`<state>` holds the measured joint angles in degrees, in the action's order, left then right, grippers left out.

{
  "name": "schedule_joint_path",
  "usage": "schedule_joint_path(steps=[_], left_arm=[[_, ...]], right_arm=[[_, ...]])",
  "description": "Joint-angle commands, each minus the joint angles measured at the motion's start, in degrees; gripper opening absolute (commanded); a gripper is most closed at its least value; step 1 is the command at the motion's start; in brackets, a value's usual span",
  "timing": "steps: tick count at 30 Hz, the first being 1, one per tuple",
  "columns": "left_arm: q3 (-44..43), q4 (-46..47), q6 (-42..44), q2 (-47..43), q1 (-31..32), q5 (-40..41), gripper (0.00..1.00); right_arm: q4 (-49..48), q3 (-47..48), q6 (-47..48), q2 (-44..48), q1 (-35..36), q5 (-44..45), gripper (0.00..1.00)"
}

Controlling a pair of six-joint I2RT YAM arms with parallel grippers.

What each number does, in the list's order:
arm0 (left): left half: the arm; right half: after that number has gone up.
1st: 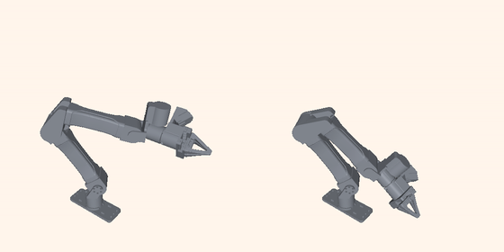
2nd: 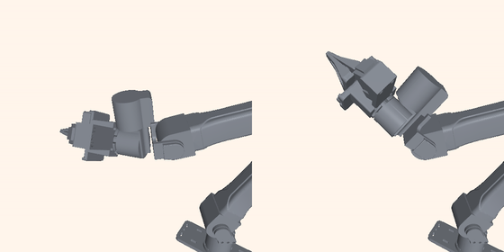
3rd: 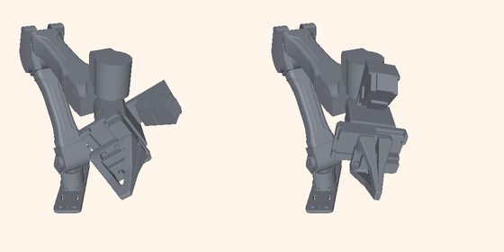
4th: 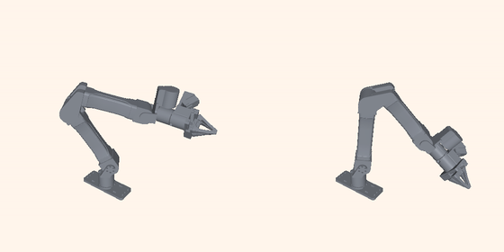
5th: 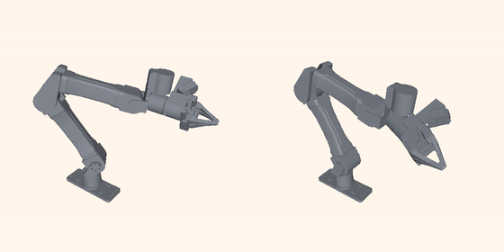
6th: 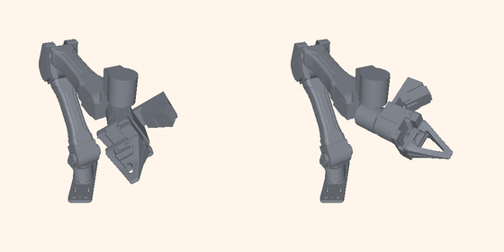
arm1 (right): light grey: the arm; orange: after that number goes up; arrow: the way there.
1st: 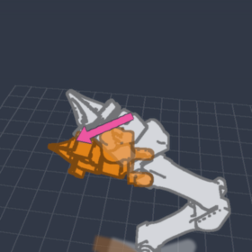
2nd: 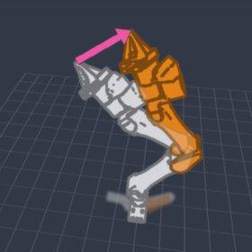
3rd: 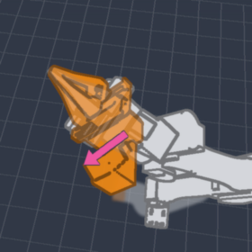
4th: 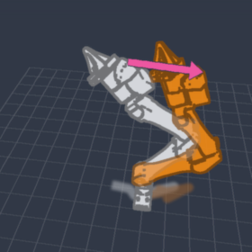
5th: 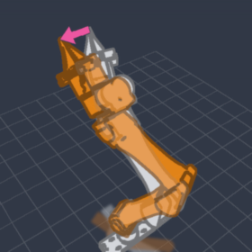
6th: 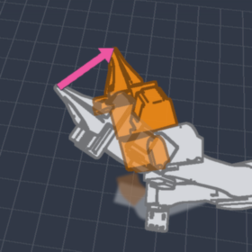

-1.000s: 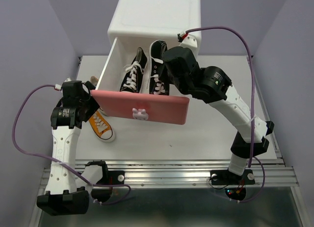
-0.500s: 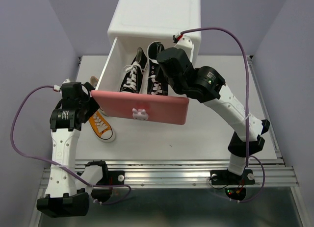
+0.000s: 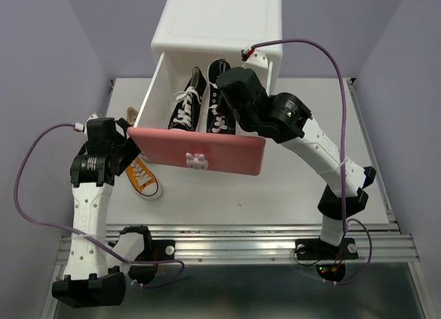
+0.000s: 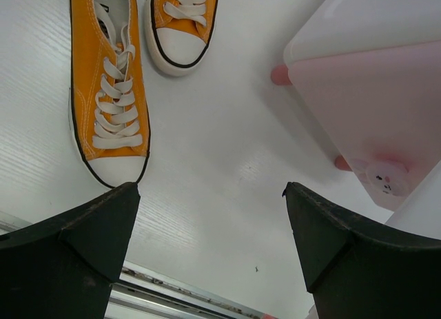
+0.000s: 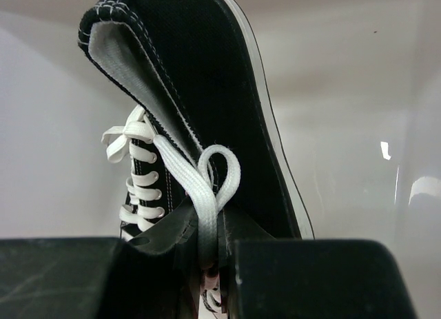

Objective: Place and organize the shoes in the shoe cabinet

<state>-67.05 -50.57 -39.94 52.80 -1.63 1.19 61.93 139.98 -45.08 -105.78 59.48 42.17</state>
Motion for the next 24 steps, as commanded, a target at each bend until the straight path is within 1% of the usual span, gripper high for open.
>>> schedule_joint_path(steps=[1,11,19,24], left_arm=[[0.5,0.6,-0.5,-0.6,-0.3,0.9,0.99],[0.8,0.7,-1.1,-0.5,-0.3,1.5,0.99],[1.2,1.1,-1.9,-0.1,-0.3,1.7,0.99],[1.3,1.3,-2.2,0.3,-0.4,1.8,0.99]], right_arm=[[-3.7,-0.4,-1.3,0.0,-1.4,0.0,0.03],[-3.7,-0.7,-1.6,-1.4,-4.5,-2.9,0.03],[-4.8,-0.3,0.0,-2.8,-6.1,-4.8,0.09],[-5.2,0.1,1.3,-4.1,-6.7,-6.4,0.11]])
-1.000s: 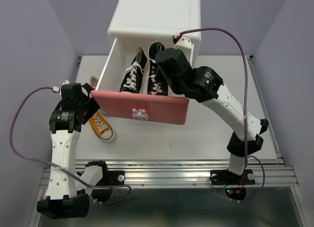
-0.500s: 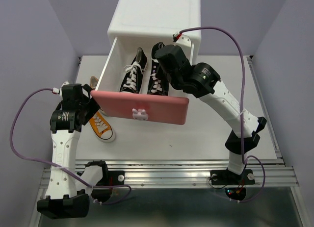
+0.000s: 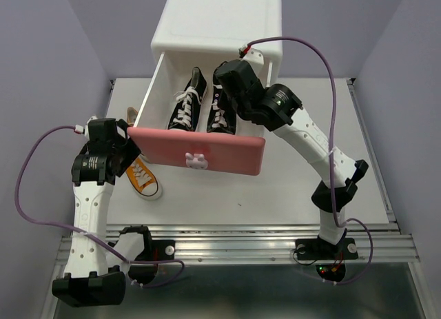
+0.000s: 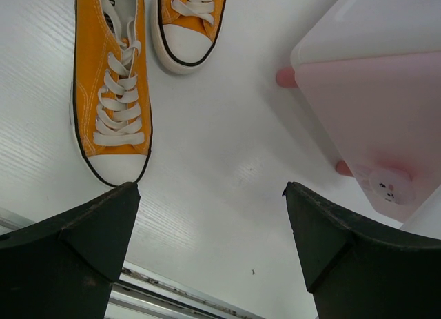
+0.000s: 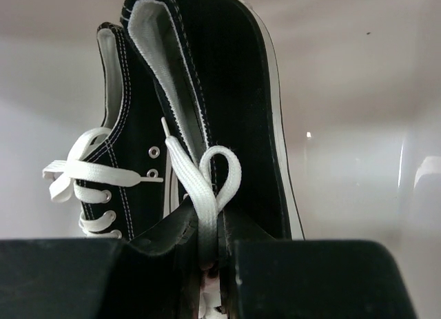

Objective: Place and organize the shoes in the shoe cabinet

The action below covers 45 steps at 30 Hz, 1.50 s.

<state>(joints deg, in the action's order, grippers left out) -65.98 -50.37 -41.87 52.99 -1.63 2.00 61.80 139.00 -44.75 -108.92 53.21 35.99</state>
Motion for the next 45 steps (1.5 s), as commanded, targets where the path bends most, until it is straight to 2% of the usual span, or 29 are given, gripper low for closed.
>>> schedule_joint_path(steps=[1,8,18,32,35,39,40,45], left_arm=[[0.3,1.2,-0.4,0.2,-0.4,1.2,0.99],[0.8,1.2,-0.8,0.2,-0.3,1.5,0.99],[1.2,1.2,-1.0,0.4,-0.4,1.7,0.99],[1.4,-0.1,-1.6,0.2,-0.3,2.3,0.99],[1.6,-0.3,-1.9,-0.1,-0.3,2.4,0.99],[1.6,-0.5,-2.2,-0.7,-0.4,2.4,0.99],[1.6,-0.6,-2.3,-0.7,-0.3,2.4,0.99],[1.7,-0.6,-2.8,-1.2,-0.3,2.4,0.99]], right_arm=[[-5.2,1.2,1.1,-1.2,-0.9,0.0,0.11],[-5.8,0.6,1.9,-2.0,-1.4,1.1,0.11],[-6.4,-0.9,1.2,-2.9,-2.1,-2.1,0.12],[-6.6,-2.7,2.8,-4.3,-2.6,-5.6,0.19],[-7.4,-2.6,3.4,-4.5,-2.6,-6.5,0.24],[-7.3,-2.8,3.7,-4.5,-2.6,-6.4,0.38],[-7.4,-2.7,3.7,-4.2,-2.6,-6.5,0.44],[-8.4,-3.2,4.7,-2.4,-2.6,-6.8,0.57]])
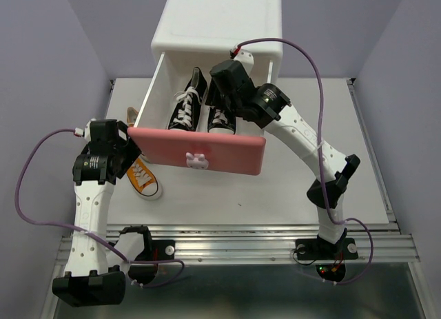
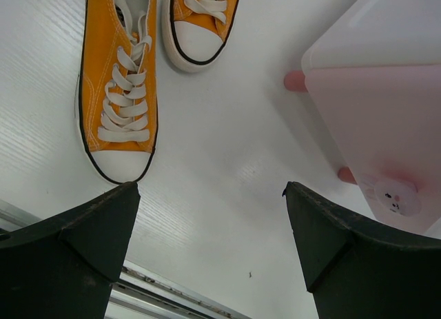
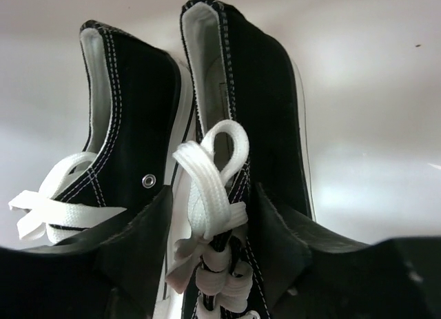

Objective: Place and organize the shoes in the shoe cabinet

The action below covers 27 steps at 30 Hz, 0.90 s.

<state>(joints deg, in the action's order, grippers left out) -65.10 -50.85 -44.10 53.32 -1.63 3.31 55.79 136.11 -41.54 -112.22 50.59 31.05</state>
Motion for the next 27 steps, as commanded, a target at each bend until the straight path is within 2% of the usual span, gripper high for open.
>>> schedule_joint_path(steps=[1,3,8,12,13,14,20,25,27], left_arm=[[0.9,-0.1,-0.6,-1.6,-0.4,1.0,0.99],[0.9,-0.1,-0.6,-1.6,-0.4,1.0,0.99],[0.7,0.1,-0.7,-1.8,-0.3,0.6,0.99],[0.3,0.3,-0.6,-1.8,-0.4,0.5,0.99],[0.2,0.4,-0.6,-1.8,-0.4,0.5,0.99],[0.1,0.4,-0.6,-1.8,-0.4,0.4,0.99],[-0.8,1.0,-0.6,-1.3,-0.4,0.0,0.99],[-2.2,1.3,-0.5,-0.6,-0.3,-0.1,0.99],[-2.8,1.2,-0.5,-0.5,-0.4,-0.1,0.99]], right_arm=[[-2.5,-0.3,1.5,1.7,0.0,-1.8,0.59],[-2.7,-0.6,1.4,2.4,0.0,-1.4,0.60],[-5.5,-1.8,2.7,5.5,0.0,-0.8,0.72],[-9.6,-2.8,5.2,7.9,0.0,-1.2,0.87],[-10.3,-3.0,5.5,8.3,0.0,-1.2,0.96],[-11.2,-3.9,6.2,8.9,0.0,-1.3,1.00],[-15.4,-5.8,8.6,11.0,0.0,-5.0,1.00],[-17.5,-4.2,9.6,11.8,0.0,-4.6,1.00],[-19.5,-3.3,12.9,11.9,0.0,-7.3,1.00]])
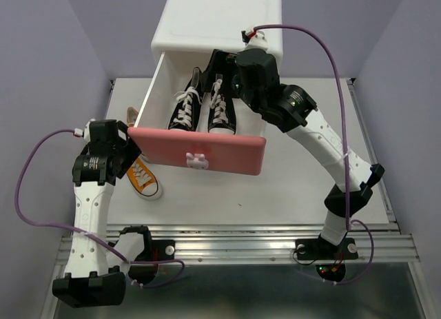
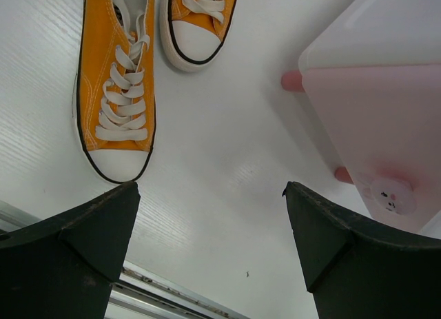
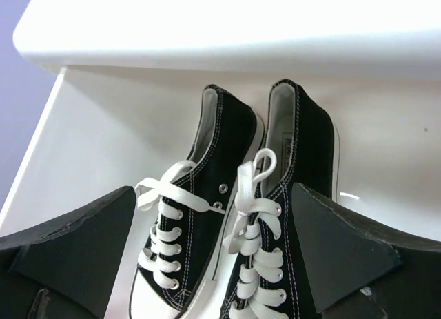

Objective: Place and organize the shoes in the shoe cabinet

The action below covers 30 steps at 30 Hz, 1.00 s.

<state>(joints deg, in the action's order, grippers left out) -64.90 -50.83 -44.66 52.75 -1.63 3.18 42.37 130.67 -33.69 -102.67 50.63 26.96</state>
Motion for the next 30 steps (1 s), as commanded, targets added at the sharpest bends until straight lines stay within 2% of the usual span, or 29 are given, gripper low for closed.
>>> schedule_joint_path(steps=[1,3,6,16,21,25,30], left_arm=[[-3.3,1.2,0.1,0.1,-0.3,0.1,0.99],[-4.4,1.2,0.2,0.5,-0.3,0.2,0.99],[-6.0,0.8,0.5,0.7,-0.3,0.7,0.99],[-12.2,0.1,-1.0,2.0,-0.4,1.9,0.99],[-11.7,0.1,-0.8,1.8,-0.4,1.8,0.99],[-11.9,-0.4,-0.6,1.8,-0.3,2.4,0.99],[-15.1,-2.8,-0.3,2.6,-0.4,3.9,0.99]], right_arm=[[-7.1,2.5,6.5,2.4,0.0,-5.0,1.00],[-11.2,2.7,11.4,3.1,0.0,-10.1,1.00],[-16.3,2.7,14.5,3.7,0.0,-12.2,1.00],[-24.0,13.4,22.7,-1.9,0.0,-13.9,1.00],[-33.5,11.4,26.6,-2.4,-0.5,-8.6,1.00],[-34.7,14.7,29.8,-5.7,-2.7,-4.0,1.00],[-34.7,14.3,27.9,-7.2,-6.0,-2.0,1.00]])
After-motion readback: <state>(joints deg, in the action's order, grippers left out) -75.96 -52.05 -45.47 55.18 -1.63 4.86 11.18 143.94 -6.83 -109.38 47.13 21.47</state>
